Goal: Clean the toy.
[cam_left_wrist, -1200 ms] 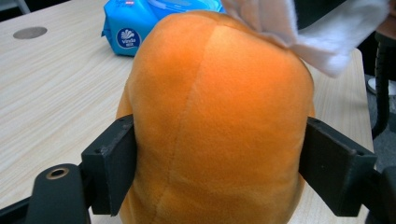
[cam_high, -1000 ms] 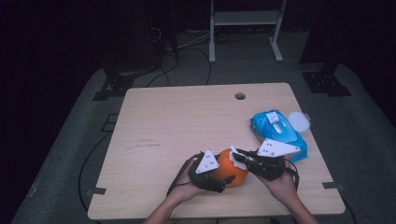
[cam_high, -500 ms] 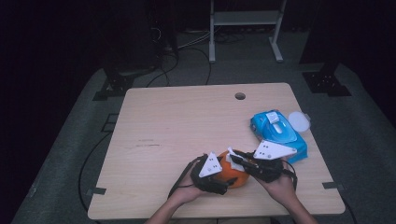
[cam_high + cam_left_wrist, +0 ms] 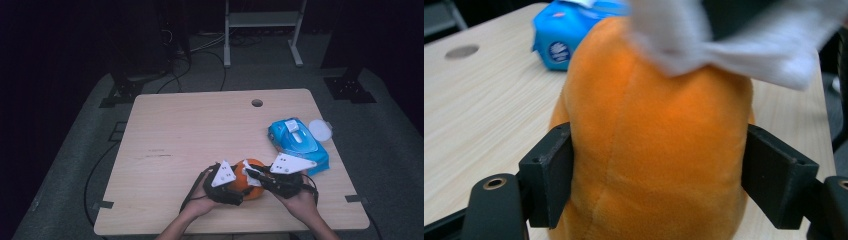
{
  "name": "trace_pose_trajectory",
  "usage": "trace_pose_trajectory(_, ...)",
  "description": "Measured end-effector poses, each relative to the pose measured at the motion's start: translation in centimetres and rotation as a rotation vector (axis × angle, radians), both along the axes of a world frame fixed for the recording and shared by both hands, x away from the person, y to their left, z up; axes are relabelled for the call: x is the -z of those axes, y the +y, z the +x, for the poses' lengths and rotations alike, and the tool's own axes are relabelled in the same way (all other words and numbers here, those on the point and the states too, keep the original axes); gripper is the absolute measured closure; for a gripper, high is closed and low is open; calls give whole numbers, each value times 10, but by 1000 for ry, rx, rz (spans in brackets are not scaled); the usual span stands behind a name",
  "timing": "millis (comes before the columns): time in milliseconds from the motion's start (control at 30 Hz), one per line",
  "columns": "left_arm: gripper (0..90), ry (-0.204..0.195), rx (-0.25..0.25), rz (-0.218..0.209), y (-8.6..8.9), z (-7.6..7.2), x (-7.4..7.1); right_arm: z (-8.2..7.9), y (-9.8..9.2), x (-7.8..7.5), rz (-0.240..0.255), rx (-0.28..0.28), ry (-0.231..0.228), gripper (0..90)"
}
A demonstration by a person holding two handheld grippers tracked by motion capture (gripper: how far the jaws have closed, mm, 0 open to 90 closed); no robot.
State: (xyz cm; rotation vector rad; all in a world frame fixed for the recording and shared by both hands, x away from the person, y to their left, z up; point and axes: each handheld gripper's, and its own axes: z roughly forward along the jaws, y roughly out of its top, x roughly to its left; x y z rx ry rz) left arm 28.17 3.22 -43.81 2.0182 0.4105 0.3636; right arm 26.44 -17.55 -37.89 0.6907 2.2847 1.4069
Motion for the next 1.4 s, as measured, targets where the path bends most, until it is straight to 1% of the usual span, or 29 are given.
trace_pose_trajectory(33, 224, -15, 7, 10, -2, -3, 0, 0, 2, 0, -9, 6, -6, 805)
trace_pose_trajectory(67, 226, -20, 4, 11, -3, -3, 0, 1, 3, 0, -23, 21, -22, 803)
trace_pose_trajectory(100, 228, -18, 2, 5, -2, -3, 1, 2, 1, 0, -24, 28, -24, 803)
trace_pose_trajectory(167, 231, -8, -2, -4, 0, -1, 0, 6, -5, 2, -18, 45, -20, 803)
trace_pose_trajectory(233, 230, -1, -6, -11, 0, 1, 0, 11, -15, 4, 10, 51, 9, 803)
trace_pose_trajectory(267, 229, 3, -10, -17, 0, 1, 0, 11, -17, 4, 8, 56, 8, 804)
trace_pose_trajectory(333, 229, 4, -9, -15, -2, 1, 0, 8, -17, 2, 6, 58, 3, 806)
trace_pose_trajectory(400, 216, 0, 4, -1, -3, 1, -1, 3, -11, 1, -7, 47, -7, 805)
trace_pose_trajectory(433, 205, 6, 19, 0, -1, 2, -2, 2, -9, 1, -20, 45, -16, 806)
trace_pose_trajectory(467, 181, 15, 31, -5, 1, 3, -3, 1, -6, 1, -36, 42, -27, 806)
trace_pose_trajectory(500, 157, 30, 48, -26, 5, 6, -4, 1, -6, 1, -37, 38, -27, 806)
trace_pose_trajectory(533, 145, 31, 57, -48, 8, 7, -5, 3, -8, 1, -32, 36, -19, 805)
trace_pose_trajectory(567, 143, 31, 78, -86, 13, 10, -6, 5, -9, 1, -29, 36, -20, 806)
trace_pose_trajectory(600, 149, 37, 87, -90, 14, 11, -6, 7, -14, 2, -14, 42, -4, 805)
trace_pose_trajectory(633, 181, 28, 95, -82, 15, 11, -5, 9, -17, 2, -5, 41, 4, 805)
trace_pose_trajectory(667, 217, 11, 91, -72, 15, 11, -4, 9, -19, 2, 1, 39, 12, 805)
trace_pose_trajectory(733, 272, 2, 75, -64, 12, 10, -2, 9, -20, 1, 0, 39, 11, 805)
trace_pose_trajectory(833, 300, 4, 51, -66, 11, 10, -2, 6, -17, -2, -10, 30, 2, 806)
trace_pose_trajectory(900, 300, 31, 32, -79, 13, 13, -3, 4, -16, -4, -21, 25, -7, 806)
trace_pose_trajectory(933, 300, 31, 32, -79, 13, 13, -3, 4, -16, -4, -21, 25, -7, 806)
trace_pose_trajectory(967, 298, 58, -3, -100, 17, 16, -3, 5, -18, -4, -33, 35, 1, 806)
trace_pose_trajectory(1067, 290, 102, -34, -130, 19, 20, -3, 7, -22, -4, -32, 47, 12, 806)
trace_pose_trajectory(1133, 281, 107, -36, -131, 17, 20, -2, 5, -21, -4, -34, 45, 12, 806)
trace_pose_trajectory(1167, 276, 104, -35, -129, 15, 19, -1, 4, -18, -4, -34, 37, 12, 805)
trace_pose_trajectory(1267, 264, 86, -26, -107, 11, 15, -2, 2, -8, -3, -64, 10, -5, 805)
trace_pose_trajectory(1300, 252, 78, -3, -100, 11, 14, -2, 2, -6, -3, -72, 10, -8, 805)
trace_pose_trajectory(1333, 222, 84, 25, -106, 12, 15, -1, 3, -7, -3, -78, 5, -8, 805)
trace_pose_trajectory(1367, 194, 77, 55, -100, 13, 15, 1, 4, -8, -2, -72, 6, -2, 805)
trace_pose_trajectory(1400, 188, 60, 59, -94, 13, 14, 2, 5, -12, -2, -66, 14, 1, 805)
